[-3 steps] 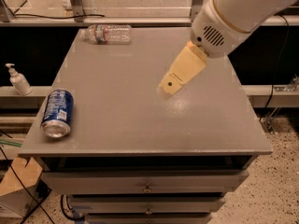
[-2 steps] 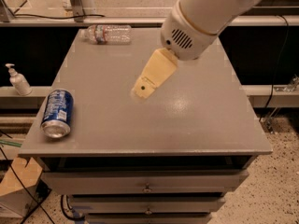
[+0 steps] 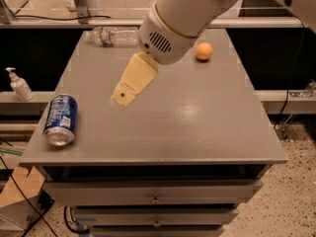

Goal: Place pepsi can upright

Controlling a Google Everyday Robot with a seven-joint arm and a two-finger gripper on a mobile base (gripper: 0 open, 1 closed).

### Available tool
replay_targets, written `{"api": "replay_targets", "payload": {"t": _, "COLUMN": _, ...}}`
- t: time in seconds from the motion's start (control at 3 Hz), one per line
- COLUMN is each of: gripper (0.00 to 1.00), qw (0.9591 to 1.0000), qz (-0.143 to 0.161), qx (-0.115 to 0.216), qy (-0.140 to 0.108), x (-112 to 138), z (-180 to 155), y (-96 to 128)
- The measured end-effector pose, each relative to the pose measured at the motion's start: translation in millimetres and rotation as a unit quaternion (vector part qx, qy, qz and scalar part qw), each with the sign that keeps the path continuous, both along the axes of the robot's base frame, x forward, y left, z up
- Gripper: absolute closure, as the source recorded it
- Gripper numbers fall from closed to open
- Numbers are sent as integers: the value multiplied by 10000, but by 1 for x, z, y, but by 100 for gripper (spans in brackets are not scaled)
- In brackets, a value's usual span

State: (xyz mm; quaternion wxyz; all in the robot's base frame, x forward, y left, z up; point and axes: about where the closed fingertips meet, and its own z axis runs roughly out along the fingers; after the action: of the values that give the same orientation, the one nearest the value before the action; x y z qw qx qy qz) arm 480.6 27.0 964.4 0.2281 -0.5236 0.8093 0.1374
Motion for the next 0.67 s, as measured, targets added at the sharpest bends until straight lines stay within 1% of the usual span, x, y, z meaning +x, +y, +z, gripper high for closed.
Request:
{"api": "replay_targets", "payload": {"t": 0.33, "gripper": 0, "qw": 9998, "qz": -151, "qx": 134, "qy": 67, "x": 4, "z": -3, "y": 12}}
{"api": "replay_targets", "payload": {"t": 0.67, "gripper": 0, "qw": 9986, "qz": -188, "qx": 440, "qy": 222, "x": 14, "z": -13, "y": 44}}
